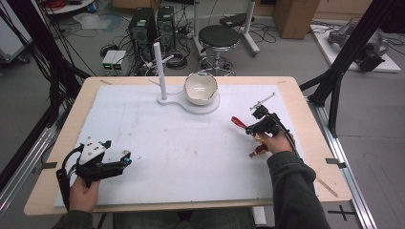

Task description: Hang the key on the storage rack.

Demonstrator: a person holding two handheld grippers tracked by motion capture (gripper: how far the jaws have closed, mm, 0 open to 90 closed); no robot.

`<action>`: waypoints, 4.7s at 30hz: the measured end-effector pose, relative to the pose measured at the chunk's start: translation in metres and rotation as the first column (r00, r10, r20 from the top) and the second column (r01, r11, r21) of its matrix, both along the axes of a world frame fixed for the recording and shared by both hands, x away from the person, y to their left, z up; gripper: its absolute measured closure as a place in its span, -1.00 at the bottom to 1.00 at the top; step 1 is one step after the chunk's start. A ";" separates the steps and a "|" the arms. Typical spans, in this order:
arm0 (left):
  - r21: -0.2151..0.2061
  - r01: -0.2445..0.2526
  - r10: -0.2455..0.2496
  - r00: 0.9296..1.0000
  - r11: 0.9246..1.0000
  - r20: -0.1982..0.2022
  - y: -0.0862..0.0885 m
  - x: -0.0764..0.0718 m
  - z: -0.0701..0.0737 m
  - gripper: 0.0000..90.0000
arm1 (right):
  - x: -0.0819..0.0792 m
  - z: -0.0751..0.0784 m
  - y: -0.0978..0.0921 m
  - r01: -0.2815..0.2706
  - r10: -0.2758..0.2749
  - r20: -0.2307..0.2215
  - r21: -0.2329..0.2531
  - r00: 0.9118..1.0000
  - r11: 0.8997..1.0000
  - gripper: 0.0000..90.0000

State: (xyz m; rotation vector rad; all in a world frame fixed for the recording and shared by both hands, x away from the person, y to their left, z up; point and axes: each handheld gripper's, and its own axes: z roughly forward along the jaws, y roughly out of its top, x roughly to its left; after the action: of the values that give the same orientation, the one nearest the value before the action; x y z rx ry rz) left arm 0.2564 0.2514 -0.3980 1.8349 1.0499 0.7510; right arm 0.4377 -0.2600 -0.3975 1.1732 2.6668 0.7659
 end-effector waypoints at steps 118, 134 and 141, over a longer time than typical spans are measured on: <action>0.006 0.002 -0.002 1.000 1.000 0.018 0.000 -0.002 0.002 -0.54 | 0.014 0.120 0.155 -0.250 0.173 0.314 0.224 0.933 0.942 0.90; 0.006 0.003 -0.003 1.000 1.000 0.023 0.000 -0.001 0.002 -0.54 | 0.025 0.124 0.185 -0.249 0.172 0.326 0.210 0.929 0.946 0.90; 0.008 0.005 -0.005 1.000 1.000 0.023 0.000 -0.001 0.002 -0.54 | 0.031 0.119 0.198 -0.239 0.167 0.323 0.200 0.931 0.950 0.90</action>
State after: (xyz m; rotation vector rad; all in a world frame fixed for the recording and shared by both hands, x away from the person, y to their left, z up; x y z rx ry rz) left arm 0.2550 0.2515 -0.3961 1.8309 1.0284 0.7730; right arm 0.4686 -0.0622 -0.2788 0.7458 2.5115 1.2192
